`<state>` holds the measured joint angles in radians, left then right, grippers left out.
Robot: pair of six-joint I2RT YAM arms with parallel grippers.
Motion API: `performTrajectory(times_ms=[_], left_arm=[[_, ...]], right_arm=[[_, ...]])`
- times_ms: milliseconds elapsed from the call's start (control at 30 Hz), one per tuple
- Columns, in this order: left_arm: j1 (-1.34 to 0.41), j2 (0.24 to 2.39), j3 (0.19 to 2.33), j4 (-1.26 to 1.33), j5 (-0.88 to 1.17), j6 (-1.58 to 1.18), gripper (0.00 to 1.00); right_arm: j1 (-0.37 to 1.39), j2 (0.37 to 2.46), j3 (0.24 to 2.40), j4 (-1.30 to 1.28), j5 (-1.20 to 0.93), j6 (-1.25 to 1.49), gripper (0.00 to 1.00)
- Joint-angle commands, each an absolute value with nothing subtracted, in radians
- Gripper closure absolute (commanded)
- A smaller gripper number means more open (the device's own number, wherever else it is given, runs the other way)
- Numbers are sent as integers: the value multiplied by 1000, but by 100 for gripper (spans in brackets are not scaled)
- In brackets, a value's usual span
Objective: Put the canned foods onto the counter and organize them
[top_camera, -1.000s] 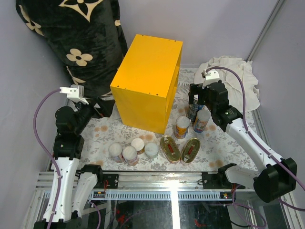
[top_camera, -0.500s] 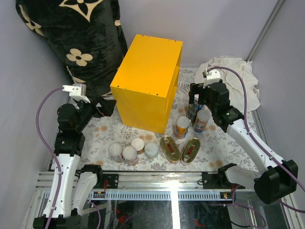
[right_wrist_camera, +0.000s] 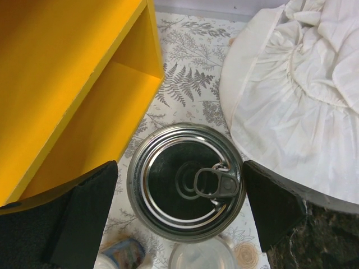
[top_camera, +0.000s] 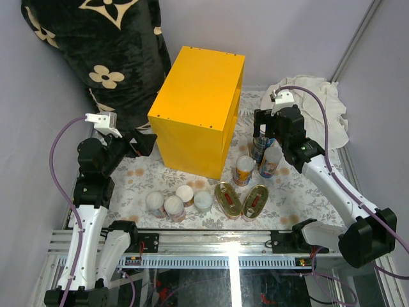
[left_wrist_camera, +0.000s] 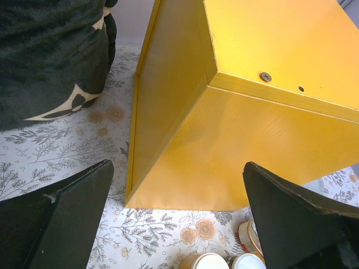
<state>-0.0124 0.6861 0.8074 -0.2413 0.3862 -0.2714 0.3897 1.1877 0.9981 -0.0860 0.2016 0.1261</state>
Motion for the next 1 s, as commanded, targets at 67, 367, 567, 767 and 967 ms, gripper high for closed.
performTrajectory(times_ms=[67,367,567,767,967], left_arm=[[-12,686,812,-232,405,-261,0],[-11,686,812,-232,403,-260,0],[-11,687,812,-232,403,-261,0],[-11,688,814,-232,398,-261,0],[-11,683,814,-232,393,-259,0]], right_arm=[[383,1204,1024,-79,229,107,0],[384,1212,1017,-82,251,93,0],[385,1215,1021,-86,250,89,1],[389,1204,1024,-83,254,81,0],[393,1192,1045,-80,259,77,0]])
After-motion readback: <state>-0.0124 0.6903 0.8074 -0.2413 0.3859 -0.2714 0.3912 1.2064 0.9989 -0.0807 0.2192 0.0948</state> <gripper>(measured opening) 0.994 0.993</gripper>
